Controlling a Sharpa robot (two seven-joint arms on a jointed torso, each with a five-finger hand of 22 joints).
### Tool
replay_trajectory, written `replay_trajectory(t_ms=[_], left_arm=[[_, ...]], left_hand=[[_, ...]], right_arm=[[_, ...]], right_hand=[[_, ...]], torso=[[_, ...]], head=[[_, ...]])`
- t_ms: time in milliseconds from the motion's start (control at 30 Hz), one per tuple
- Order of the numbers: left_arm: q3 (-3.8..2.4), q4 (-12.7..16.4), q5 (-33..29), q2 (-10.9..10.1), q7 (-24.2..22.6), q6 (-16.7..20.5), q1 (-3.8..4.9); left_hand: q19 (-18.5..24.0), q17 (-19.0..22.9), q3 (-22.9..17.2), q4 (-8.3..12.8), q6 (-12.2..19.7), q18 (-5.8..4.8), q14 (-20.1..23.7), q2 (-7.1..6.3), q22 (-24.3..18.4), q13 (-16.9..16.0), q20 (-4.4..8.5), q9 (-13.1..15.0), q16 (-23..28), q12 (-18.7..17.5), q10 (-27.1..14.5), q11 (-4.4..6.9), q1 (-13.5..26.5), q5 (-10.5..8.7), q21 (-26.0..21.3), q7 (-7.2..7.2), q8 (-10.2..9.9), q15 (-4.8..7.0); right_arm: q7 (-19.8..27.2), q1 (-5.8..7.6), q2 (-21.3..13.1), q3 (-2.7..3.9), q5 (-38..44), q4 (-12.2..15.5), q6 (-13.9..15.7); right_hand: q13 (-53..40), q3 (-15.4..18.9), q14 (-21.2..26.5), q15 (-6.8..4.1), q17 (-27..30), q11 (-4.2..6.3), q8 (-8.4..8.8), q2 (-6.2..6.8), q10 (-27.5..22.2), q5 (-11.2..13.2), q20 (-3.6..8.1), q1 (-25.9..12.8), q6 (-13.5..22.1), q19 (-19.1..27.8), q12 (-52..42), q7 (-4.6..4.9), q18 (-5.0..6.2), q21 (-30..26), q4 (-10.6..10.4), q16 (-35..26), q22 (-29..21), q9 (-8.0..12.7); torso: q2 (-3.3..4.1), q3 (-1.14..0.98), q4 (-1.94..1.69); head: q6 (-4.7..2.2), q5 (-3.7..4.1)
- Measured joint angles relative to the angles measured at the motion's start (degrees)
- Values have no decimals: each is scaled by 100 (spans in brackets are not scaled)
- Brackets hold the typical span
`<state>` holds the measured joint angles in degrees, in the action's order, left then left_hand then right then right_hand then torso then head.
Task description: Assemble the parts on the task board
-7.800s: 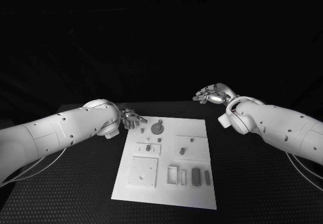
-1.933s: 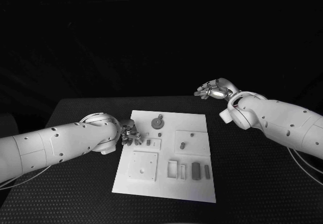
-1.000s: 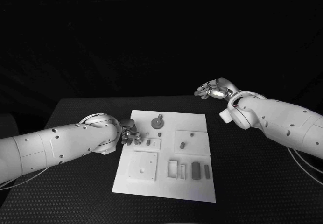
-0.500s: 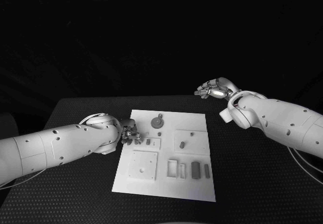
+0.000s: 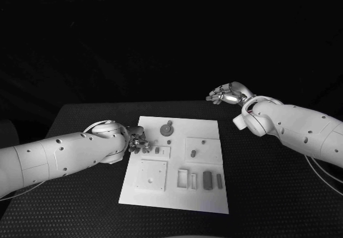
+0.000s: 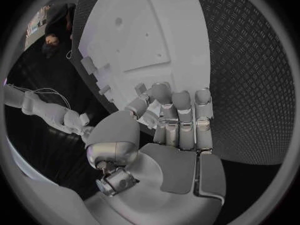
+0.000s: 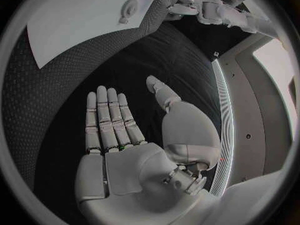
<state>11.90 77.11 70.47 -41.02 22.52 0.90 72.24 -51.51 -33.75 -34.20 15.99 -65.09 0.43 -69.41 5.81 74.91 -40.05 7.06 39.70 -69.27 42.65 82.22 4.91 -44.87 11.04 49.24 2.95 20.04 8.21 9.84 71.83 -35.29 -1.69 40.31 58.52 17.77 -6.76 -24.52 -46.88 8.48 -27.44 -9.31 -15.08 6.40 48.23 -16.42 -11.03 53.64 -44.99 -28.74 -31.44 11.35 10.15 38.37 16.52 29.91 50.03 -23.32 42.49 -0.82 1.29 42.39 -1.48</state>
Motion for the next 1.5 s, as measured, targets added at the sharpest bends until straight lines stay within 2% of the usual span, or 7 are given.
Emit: replay_trajectory(t_ms=[200,367,533,1233,1333,1400,1500], left_arm=[[0,2,41,3,11,-14,0],[1,7,65,3,21,-24,1],[4,19,86,3,29,-55,-5],[2,-3,112,34,50,-112,-4],[3,-13,112,40,50,-112,-6],[6,-33,112,49,53,-109,-10],[7,-62,114,57,60,-108,-12]], left_hand=[[-12,0,-24,-25,-39,0,-11,-62,0,-51,-12,27,-115,117,30,30,62,45,46,-12,22,48],[-20,0,-40,-40,-67,0,-19,-61,-1,-80,-21,36,-177,172,30,30,81,78,89,-3,21,57],[-20,0,-61,-21,-85,0,-19,-79,-1,-127,-20,59,-306,301,30,30,168,389,156,-19,22,57],[-20,37,-70,-25,-122,0,2,-98,3,-149,-21,89,-395,433,32,32,174,426,223,-21,28,77],[-20,55,-35,-60,-124,1,2,-99,2,-148,-21,108,-395,433,33,32,175,328,245,-21,34,77],[-20,83,-5,-153,-156,1,24,-131,2,-147,-21,134,-422,461,43,43,207,19,245,-52,65,98],[-20,126,7,-311,-238,1,46,-285,2,-123,-21,134,-422,461,54,54,327,-226,245,-134,40,120]], right_arm=[[0,0,1,0,-1,0,0],[0,0,1,0,-1,0,0],[0,0,1,0,-1,1,-1],[0,-1,-11,0,-3,12,-1],[0,-1,-17,0,-4,17,-1],[0,-1,-18,0,-4,19,-1],[0,-1,-18,0,-4,23,-1]], right_hand=[[5,0,0,0,2,0,0,0,0,0,0,0,0,0,0,0,0,0,0,0,0,0],[10,0,0,0,5,0,0,0,0,0,0,0,0,0,0,0,0,0,0,0,2,3],[12,0,0,0,5,0,0,0,0,0,0,0,0,0,0,0,0,0,0,0,4,5],[23,0,0,0,15,0,0,-23,0,0,0,-23,0,0,0,0,0,0,0,0,9,9],[23,0,0,0,15,0,0,-23,0,0,0,-23,0,0,0,0,0,0,0,0,9,9],[23,0,0,0,15,0,0,-22,0,0,0,-23,0,0,0,0,0,0,0,0,8,9],[28,0,0,0,14,0,0,-23,0,0,0,-23,0,0,0,0,1,0,0,-1,8,9]], torso=[[1,0,0],[1,0,1],[1,0,2],[-1,-2,-1],[-1,-2,-1],[-1,-1,-1],[-1,-2,-1]], head=[[11,-4],[16,-8],[26,-8],[35,-1],[29,-1],[27,-1],[24,3]])
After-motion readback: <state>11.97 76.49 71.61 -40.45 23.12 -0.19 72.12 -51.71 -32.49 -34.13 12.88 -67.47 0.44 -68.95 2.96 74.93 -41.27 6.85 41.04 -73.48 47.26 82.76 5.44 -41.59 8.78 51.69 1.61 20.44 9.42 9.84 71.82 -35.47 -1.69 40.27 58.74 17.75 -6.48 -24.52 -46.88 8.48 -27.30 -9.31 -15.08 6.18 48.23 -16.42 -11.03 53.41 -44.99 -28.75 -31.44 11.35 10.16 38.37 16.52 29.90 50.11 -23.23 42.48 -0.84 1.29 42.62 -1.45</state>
